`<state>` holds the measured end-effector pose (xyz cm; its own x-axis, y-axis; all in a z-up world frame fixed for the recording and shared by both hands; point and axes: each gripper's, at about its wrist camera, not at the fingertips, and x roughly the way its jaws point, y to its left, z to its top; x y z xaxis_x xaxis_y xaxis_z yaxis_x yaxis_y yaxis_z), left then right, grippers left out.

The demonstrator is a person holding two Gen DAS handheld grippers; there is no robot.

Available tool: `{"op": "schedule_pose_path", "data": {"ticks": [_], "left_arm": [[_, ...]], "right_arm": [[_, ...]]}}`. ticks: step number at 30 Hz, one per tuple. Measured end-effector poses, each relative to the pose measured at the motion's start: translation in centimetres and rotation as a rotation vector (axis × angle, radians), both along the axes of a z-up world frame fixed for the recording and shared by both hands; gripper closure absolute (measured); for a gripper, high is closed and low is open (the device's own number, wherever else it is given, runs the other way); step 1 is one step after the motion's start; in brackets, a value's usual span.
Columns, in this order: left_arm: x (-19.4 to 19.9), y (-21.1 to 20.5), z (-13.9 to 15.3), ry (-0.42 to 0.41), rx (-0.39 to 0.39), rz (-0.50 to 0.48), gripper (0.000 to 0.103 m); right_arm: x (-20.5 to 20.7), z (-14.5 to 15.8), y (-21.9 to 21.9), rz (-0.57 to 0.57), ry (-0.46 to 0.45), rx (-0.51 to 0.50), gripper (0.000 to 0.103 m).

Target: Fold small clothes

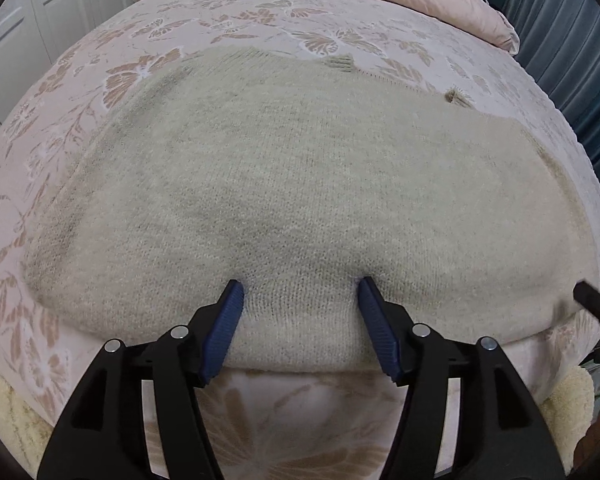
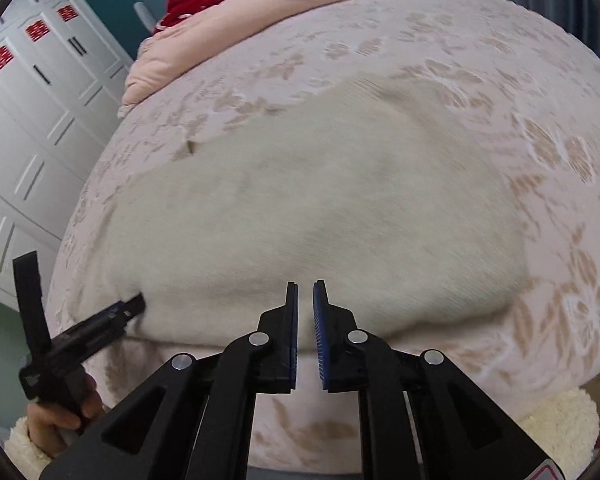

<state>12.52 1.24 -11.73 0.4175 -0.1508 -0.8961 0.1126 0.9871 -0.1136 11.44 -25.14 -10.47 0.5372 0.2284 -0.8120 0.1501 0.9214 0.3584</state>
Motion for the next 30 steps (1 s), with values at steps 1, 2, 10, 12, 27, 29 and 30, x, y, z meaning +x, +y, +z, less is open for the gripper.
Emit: {"op": "schedule_pose_path", "data": {"ticks": [1, 2, 10, 12, 27, 29, 30], "left_arm": [[0.0, 0.1, 0.0, 0.006, -0.002, -0.002, 0.045], [0.1, 0.4, 0.1, 0.016, -0.015, -0.003, 0.045], [0.2, 1.3, -0.2, 0.033, -0.07, -0.054, 0.043], [-0.2, 0.6, -0.2, 0.008, -0.044, -0.069, 0.038], [-1.5, 13.7, 0.0, 0.171, -0.36, 0.496, 0.011], [-1.3, 15.4, -1.1, 0.198, -0.479, 0.585, 0.012], [-0.9, 15.7, -0.9, 0.184, -0.488, 0.589, 0.014]], "right_arm": [[1.1, 0.2, 1.0, 0.013, -0.018, -0.028, 0.091], [2.2, 0.0, 1.6, 0.015, -0.019, -0.065, 0.091], [-1.5, -4.0, -10.2, -0.273, 0.04, 0.093, 0.103], [-3.1, -2.7, -10.9, -0.309, 0.044, 0.057, 0.103], [-2.7, -5.5, -11.5, -0.383, 0.096, 0.245, 0.042], [-2.0, -5.0, -11.0, -0.37, 0.089, 0.262, 0.047], [-1.8, -4.4, -10.8, -0.361, 0.066, 0.282, 0.074]]}}
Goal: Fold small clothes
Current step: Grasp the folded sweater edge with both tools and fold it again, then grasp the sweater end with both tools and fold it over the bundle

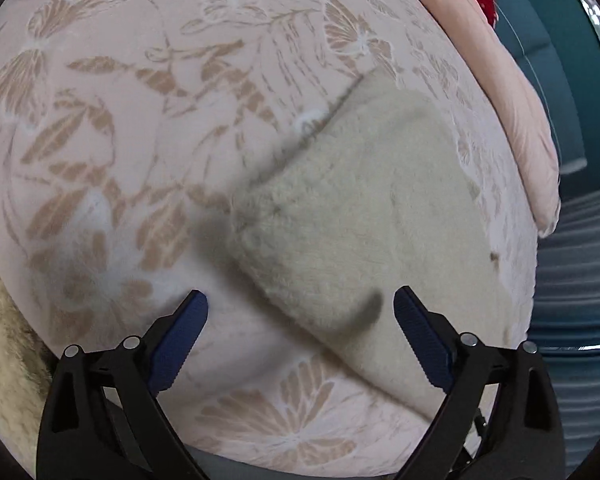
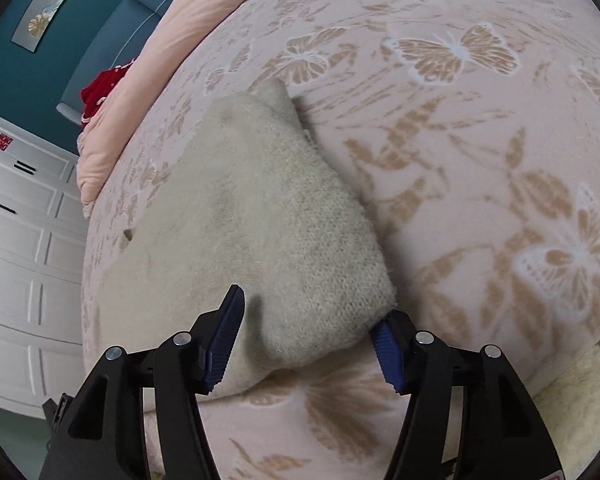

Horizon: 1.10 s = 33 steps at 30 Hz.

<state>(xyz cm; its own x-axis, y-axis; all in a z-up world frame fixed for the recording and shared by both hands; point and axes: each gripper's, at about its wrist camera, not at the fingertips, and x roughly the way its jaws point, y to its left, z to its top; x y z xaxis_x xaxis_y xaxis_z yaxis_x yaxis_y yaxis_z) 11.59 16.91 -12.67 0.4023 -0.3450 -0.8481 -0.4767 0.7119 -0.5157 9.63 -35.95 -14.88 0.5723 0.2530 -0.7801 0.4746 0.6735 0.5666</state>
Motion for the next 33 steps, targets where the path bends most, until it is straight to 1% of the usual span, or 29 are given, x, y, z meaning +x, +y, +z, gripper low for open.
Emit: {"op": "schedule_pose_path", "data": {"ticks": [1, 2, 3, 4, 5, 6, 7, 8, 9, 10, 11, 13, 14, 15, 17, 18, 19, 20, 21, 23, 25, 27, 30, 32, 33], "left_arm": [[0.6, -0.2, 0.3, -0.011, 0.031, -0.029, 0.031], [1.3, -0.6, 0.5, -0.02, 0.07, -0.072, 0.055], [1.9, -1.0, 0.5, -0.009, 0.111, -0.108, 0.058], [2.1, -1.0, 0.3, 0.001, 0.132, -0.117, 0.063], [2.2, -1.0, 0.0, 0.006, 0.135, -0.12, 0.063], [2.2, -1.1, -0.1, 0.005, 0.146, -0.134, 0.063], [2.3, -1.3, -0.1, 0.0, 0.17, -0.155, 0.063], [2.3, -1.8, 0.1, -0.006, 0.201, -0.178, 0.062], [2.5, -2.1, 0.1, -0.008, 0.23, -0.199, 0.061], [2.6, -2.4, 0.2, -0.009, 0.251, -0.213, 0.06], [2.8, -2.4, 0.1, -0.011, 0.26, -0.219, 0.06], [2.7, -2.0, 0.0, -0.011, 0.254, -0.213, 0.059], [2.8, -2.0, 0.0, -0.013, 0.253, -0.211, 0.059], [2.8, -2.1, 0.0, -0.013, 0.26, -0.21, 0.058], [3.0, -2.7, 0.1, -0.012, 0.294, -0.221, 0.056], [3.0, -3.0, 0.2, -0.011, 0.315, -0.229, 0.055], [3.0, -3.3, 0.2, -0.011, 0.331, -0.235, 0.055], [2.9, -3.4, 0.3, -0.01, 0.341, -0.236, 0.054], [2.9, -3.4, 0.3, -0.008, 0.345, -0.235, 0.054], [3.0, -3.3, 0.3, -0.003, 0.344, -0.235, 0.053], [3.1, -3.2, 0.3, 0.003, 0.343, -0.241, 0.053], [3.2, -3.2, 0.2, 0.009, 0.34, -0.246, 0.052], [3.4, -3.2, 0.0, 0.011, 0.339, -0.251, 0.05], [3.5, -3.3, -0.1, 0.006, 0.346, -0.255, 0.046], [3.5, -3.4, -0.2, 0.001, 0.35, -0.258, 0.045]], "right_arm": [[0.0, 0.9, 0.0, 0.003, -0.039, 0.009, 0.077], [0.0, 2.1, -0.2, 0.008, -0.075, 0.009, 0.08], [-0.1, 3.2, -0.4, 0.007, -0.099, -0.027, 0.081], [-0.2, 4.0, -0.7, 0.006, -0.101, -0.085, 0.081], [-0.1, 4.1, -1.4, 0.014, -0.085, -0.134, 0.082], [0.2, 3.2, -2.0, 0.033, -0.037, -0.183, 0.082], [0.8, 1.6, -2.0, 0.073, 0.067, -0.269, 0.082], [1.1, 0.1, -2.0, 0.113, 0.154, -0.332, 0.076], [0.6, 0.2, -2.1, 0.114, 0.136, -0.337, 0.073], [0.2, 1.2, -2.1, 0.097, 0.113, -0.336, 0.072], [0.0, 2.6, -1.9, 0.078, 0.098, -0.36, 0.072], [-0.6, 5.8, -0.6, 0.034, 0.05, -0.45, 0.065], [-0.5, 7.4, 0.4, 0.04, 0.021, -0.479, 0.065], [0.1, 8.6, 1.8, 0.077, -0.011, -0.481, 0.065], [1.8, 10.1, 5.5, 0.206, -0.064, -0.463, 0.066], [3.2, 10.3, 7.5, 0.277, -0.085, -0.454, 0.071], [4.2, 10.3, 10.0, 0.354, -0.106, -0.435, 0.073], [5.5, 9.9, 12.3, 0.418, -0.112, -0.418, 0.085], [6.5, 9.5, 14.8, 0.476, -0.109, -0.408, 0.095], [8.6, 8.3, 18.9, 0.563, -0.098, -0.411, 0.096], [10.8, 7.3, 21.8, 0.609, -0.077, -0.426, 0.096], [13.0, 6.5, 23.6, 0.617, -0.046, -0.433, 0.096], [15.4, 5.2, 24.4, 0.607, 0.002, -0.467, 0.096], [16.8, 3.5, 24.6, 0.616, 0.066, -0.482, 0.096], [17.3, 2.1, 24.6, 0.623, 0.109, -0.469, 0.096]]}}
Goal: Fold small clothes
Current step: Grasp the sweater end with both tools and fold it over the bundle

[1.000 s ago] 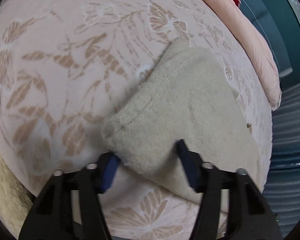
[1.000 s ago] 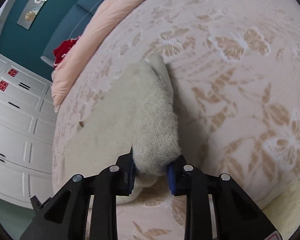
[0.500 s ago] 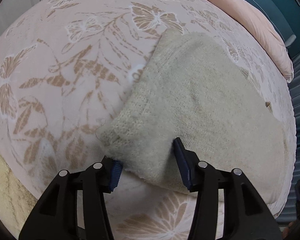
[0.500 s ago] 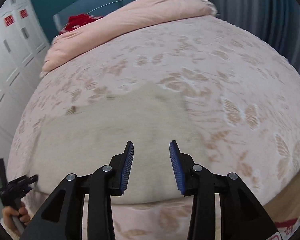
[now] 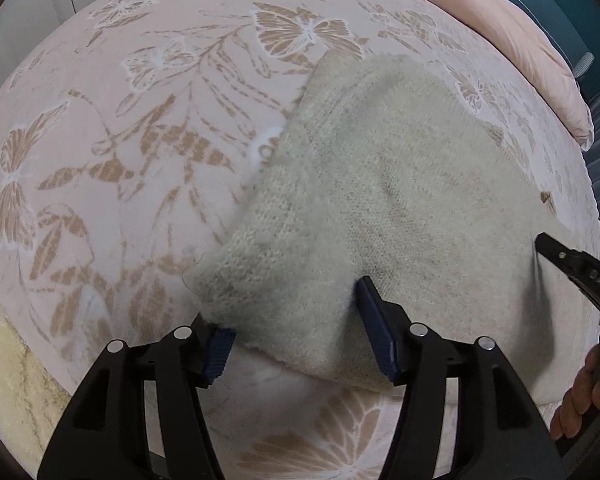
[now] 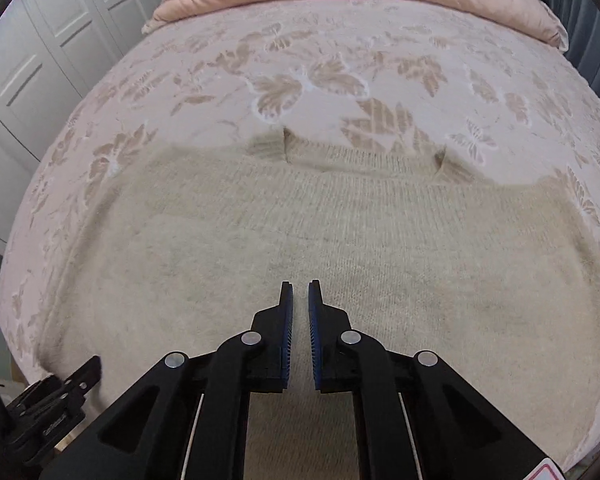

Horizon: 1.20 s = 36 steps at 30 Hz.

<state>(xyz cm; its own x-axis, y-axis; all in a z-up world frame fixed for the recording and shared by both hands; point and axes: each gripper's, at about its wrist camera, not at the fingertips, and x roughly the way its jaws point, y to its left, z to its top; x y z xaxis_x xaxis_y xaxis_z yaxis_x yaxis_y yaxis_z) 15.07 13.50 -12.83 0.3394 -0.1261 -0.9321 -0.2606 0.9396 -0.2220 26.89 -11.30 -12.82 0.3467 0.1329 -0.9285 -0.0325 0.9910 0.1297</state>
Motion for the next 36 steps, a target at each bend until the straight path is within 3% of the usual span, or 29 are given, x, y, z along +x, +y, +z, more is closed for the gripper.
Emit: {"op": "schedule_pose_path", "data": {"ticks": [1, 3, 4, 5, 9, 10, 12, 13, 14, 15, 17, 19, 20, 21, 25, 27, 31, 34, 36], "left_arm": [[0.0, -0.1, 0.0, -0.005, -0.001, -0.004, 0.042], [0.1, 0.1, -0.1, -0.026, -0.046, -0.005, 0.029], [0.2, 0.1, -0.2, -0.043, -0.097, -0.008, 0.013], [0.4, 0.2, -0.3, -0.057, -0.139, -0.008, 0.006], [1.1, -0.2, -0.6, -0.047, -0.127, 0.053, 0.005], [1.3, -0.3, -0.6, -0.041, -0.118, 0.066, 0.006], [1.7, -0.5, -0.1, -0.051, -0.103, 0.087, 0.027], [1.9, -0.4, 0.3, -0.062, -0.137, 0.077, 0.06], [2.3, -0.5, 0.6, -0.052, -0.189, 0.061, 0.081], [2.5, -0.8, 1.3, -0.046, -0.201, 0.055, 0.082], [2.4, -2.0, 4.4, -0.118, -0.195, 0.015, 0.085], [1.9, -5.0, 8.7, -0.222, -0.156, -0.081, 0.085], [1.6, -6.9, 10.9, -0.27, -0.151, -0.14, 0.085], [1.3, -8.9, 12.7, -0.307, -0.149, -0.191, 0.085], [-0.2, -18.2, 16.9, -0.391, -0.17, -0.415, 0.085], [-0.9, -22.9, 16.5, -0.375, -0.183, -0.511, 0.085], [-2.3, -29.6, 11.7, -0.283, -0.161, -0.624, 0.074], [-4.3, -29.0, 9.3, -0.252, -0.192, -0.597, 0.064], [-5.8, -27.1, 9.1, -0.273, -0.205, -0.592, 0.048]], "right_arm": [[0.3, -1.5, 0.0, 0.0, 0.037, 0.014, 0.096], [0.2, -2.2, 0.0, 0.012, 0.006, 0.012, 0.096], [0.3, -2.2, 0.1, 0.015, 0.007, 0.009, 0.096], [0.2, -2.1, 0.1, 0.014, 0.011, 0.008, 0.096], [0.5, -2.3, 0.2, 0.035, 0.02, 0.003, 0.096], [0.5, -2.3, 0.0, 0.029, 0.023, 0.015, 0.096], [0.5, -2.4, -0.4, 0.022, 0.021, 0.04, 0.096], [0.4, -2.3, -0.7, 0.017, 0.015, 0.058, 0.096], [0.4, -2.3, -0.9, 0.01, 0.007, 0.081, 0.096], [0.2, -2.2, -1.3, 0.002, -0.004, 0.109, 0.096], [-0.5, -1.6, -2.4, -0.017, -0.029, 0.181, 0.095], [-1.7, -0.8, -4.1, -0.053, -0.046, 0.266, 0.089], [-2.5, -0.3, -5.0, -0.078, -0.06, 0.298, 0.08], [-3.6, 0.3, -6.2, -0.105, -0.082, 0.312, 0.07], [-8.7, 2.6, -11.8, -0.209, -0.18, 0.31, 0.065], [-11.3, 2.9, -15.1, -0.274, -0.191, 0.323, 0.063], [-15.8, 2.0, -21.2, -0.388, -0.165, 0.309, 0.06], [-18.4, 1.5, -24.4, -0.445, -0.144, 0.319, 0.06], [-19.5, 1.7, -25.4, -0.463, -0.154, 0.369, 0.052]]}}
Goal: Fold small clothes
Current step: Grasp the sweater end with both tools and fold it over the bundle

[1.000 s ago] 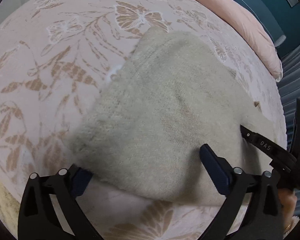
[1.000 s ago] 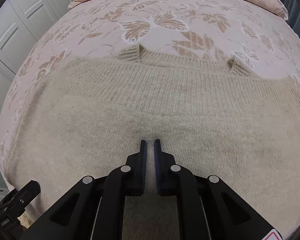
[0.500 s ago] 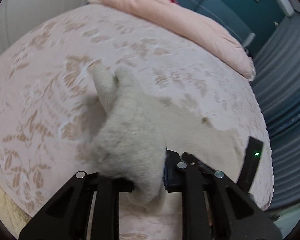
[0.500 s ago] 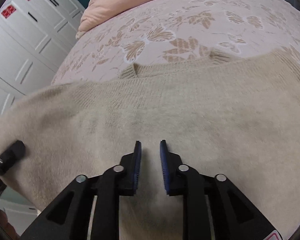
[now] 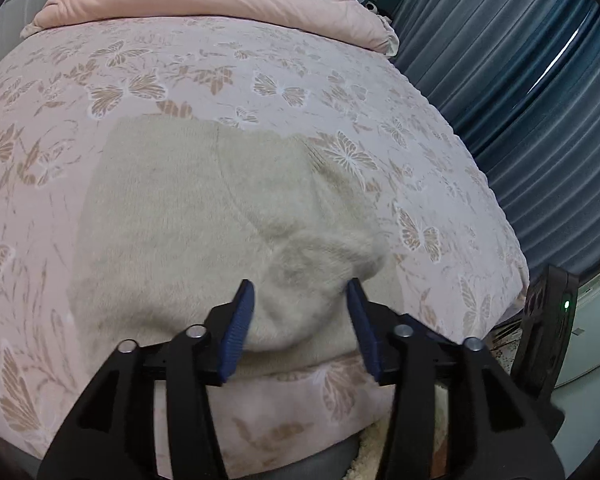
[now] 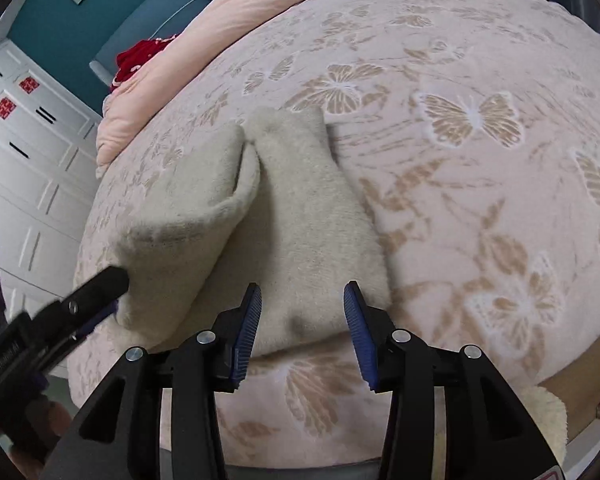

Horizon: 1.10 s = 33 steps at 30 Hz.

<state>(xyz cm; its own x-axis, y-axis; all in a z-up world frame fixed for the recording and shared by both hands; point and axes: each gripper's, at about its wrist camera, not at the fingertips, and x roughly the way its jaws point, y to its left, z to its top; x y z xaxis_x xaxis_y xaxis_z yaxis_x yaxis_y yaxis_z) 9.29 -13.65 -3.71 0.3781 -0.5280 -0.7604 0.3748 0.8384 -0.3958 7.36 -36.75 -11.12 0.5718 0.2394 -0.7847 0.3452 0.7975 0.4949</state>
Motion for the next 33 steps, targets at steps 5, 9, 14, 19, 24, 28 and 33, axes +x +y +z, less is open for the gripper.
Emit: {"op": "schedule_pose_path", "data": {"ticks": [5, 9, 14, 19, 24, 28, 33], "left_arm": [[-2.2, 4.4, -0.9, -0.12, 0.195, 0.015, 0.027], [-2.2, 5.5, -3.1, -0.137, 0.353, -0.035, 0.026], [-2.3, 4.7, -5.3, -0.206, 0.457, -0.046, 0.021], [0.8, 5.7, -7.2, -0.024, 0.377, 0.044, 0.061], [1.7, 6.5, -7.3, 0.042, 0.273, 0.071, 0.069], [1.6, 5.4, -8.0, 0.029, 0.329, 0.06, 0.07], [1.3, 4.8, -8.0, 0.013, 0.359, 0.056, 0.07]], "right_arm": [[-0.2, 1.7, 0.4, -0.003, -0.086, 0.108, 0.042], [2.1, 3.2, 2.3, 0.041, -0.128, 0.186, 0.03], [5.9, 2.7, 5.6, 0.082, -0.008, 0.117, 0.033], [8.2, 5.0, 7.1, 0.132, -0.068, 0.115, 0.084], [3.8, 11.6, 3.8, 0.108, -0.362, 0.069, 0.087], [3.8, 0.4, -0.4, 0.004, 0.0, -0.03, 0.087], [2.7, -0.8, -1.3, -0.034, -0.045, 0.07, 0.086]]}}
